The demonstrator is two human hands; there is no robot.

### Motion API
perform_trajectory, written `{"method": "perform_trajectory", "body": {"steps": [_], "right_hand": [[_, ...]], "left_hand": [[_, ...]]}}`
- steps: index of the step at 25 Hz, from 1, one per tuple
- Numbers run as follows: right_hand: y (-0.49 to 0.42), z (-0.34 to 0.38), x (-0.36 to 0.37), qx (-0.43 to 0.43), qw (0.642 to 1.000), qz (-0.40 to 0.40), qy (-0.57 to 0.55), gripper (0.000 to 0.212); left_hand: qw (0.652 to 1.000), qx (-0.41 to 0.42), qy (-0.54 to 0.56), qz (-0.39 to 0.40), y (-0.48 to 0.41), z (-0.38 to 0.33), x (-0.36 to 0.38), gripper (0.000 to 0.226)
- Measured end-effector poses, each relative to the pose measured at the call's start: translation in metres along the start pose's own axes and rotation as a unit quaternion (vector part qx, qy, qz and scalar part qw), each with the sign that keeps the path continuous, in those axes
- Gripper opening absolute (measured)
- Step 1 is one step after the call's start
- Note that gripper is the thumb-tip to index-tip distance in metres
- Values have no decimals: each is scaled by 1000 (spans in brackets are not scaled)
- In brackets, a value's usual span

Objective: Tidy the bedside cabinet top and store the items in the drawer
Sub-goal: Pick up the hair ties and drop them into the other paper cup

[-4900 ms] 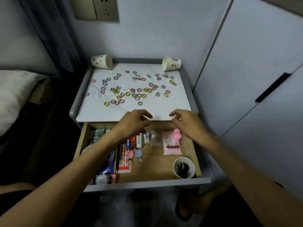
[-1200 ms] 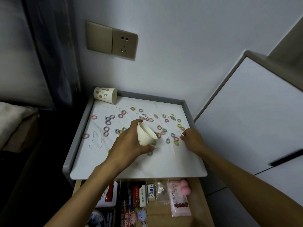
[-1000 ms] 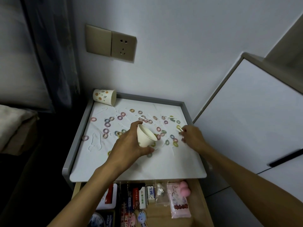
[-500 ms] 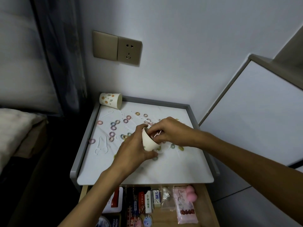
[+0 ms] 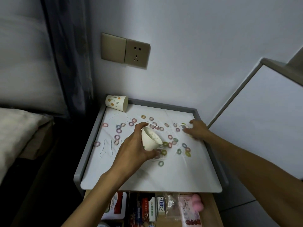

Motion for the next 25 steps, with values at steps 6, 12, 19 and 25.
{"method": "perform_trajectory", "body": {"steps": [6,12,19,25], "right_hand": [[-2,10,17,-46,996,-62,-53,19],[11,15,15,-89,995,-45,-22,18],[18,12,2,-67,991,-55,-103,18],[27,8,0,-27,990,-89,-103,26]], "left_hand": [[1000,-10,11,6,-1,4,-1,85],[1000,-4,2,6,-1,6,2,85],[1000,-9,1,3,-2,8,0,85],[1000,-13,6,6,-3,6,1,84]]}}
Point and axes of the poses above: each hand's wrist, its own y-axis away from the middle knuckle, its own x-axis out of the palm, z = x × y, the point moved 4 cm from there along -y, towards the middle knuckle, and after that the axes turned 14 degrees about z, right-handed, at the moved point
